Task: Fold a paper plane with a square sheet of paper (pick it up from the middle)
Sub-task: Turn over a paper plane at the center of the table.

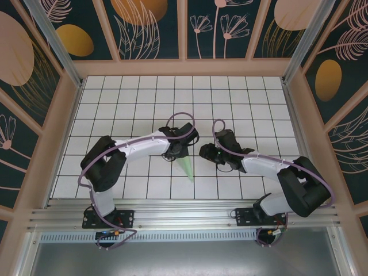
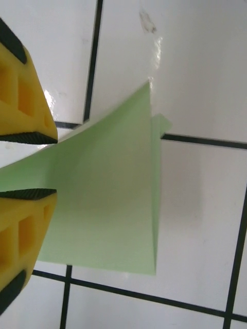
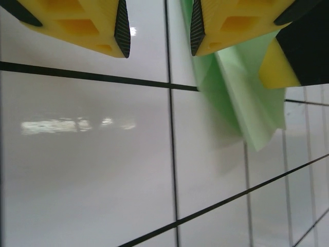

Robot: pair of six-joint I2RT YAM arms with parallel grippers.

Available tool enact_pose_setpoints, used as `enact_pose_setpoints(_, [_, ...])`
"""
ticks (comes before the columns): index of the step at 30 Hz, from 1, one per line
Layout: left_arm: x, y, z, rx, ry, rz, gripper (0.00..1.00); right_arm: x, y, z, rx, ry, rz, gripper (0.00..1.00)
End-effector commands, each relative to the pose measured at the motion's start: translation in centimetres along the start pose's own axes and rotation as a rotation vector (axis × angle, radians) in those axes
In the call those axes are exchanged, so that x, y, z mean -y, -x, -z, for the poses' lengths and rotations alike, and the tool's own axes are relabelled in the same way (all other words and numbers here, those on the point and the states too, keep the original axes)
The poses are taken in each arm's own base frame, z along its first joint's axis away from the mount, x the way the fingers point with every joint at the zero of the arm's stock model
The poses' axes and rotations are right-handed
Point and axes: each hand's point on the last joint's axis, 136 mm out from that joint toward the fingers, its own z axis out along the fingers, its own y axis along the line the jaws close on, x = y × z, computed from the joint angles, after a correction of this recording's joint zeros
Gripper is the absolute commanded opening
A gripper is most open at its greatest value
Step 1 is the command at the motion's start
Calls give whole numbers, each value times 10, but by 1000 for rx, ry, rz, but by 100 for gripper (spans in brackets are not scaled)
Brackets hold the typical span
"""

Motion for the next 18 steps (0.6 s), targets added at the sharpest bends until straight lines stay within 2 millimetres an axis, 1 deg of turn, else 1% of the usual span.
enact_pose_setpoints(1, [2,1,13,31,-61,22,19,-18,-5,0,-34,103,34,39])
enact_pose_setpoints(3, [-3,0,14,43,-65,26,12,-23,-8,-1,-53,119,42,39])
enact_pose_setpoints(5, [-7,-2,13,51,-68,27,10,-28,-10,-3,-67,131,54,39])
enact_pose_setpoints(6, [-7,0,18,64,-85,30,5,-31,-12,-4,-77,134,61,39])
enact_pose_setpoints(8, [-10,0,20,82,-100,35,1,-38,-18,-6,-102,153,86,39])
enact_pose_setpoints(13, [-18,-1,18,127,-134,36,0,-57,-35,-14,-165,162,171,40])
enact_pose_setpoints(14, [-23,-3,15,130,-140,41,0,-61,-39,-17,-182,163,184,40])
enact_pose_setpoints(18, [-28,-3,16,153,-181,70,0,-66,-52,-23,-206,141,196,40])
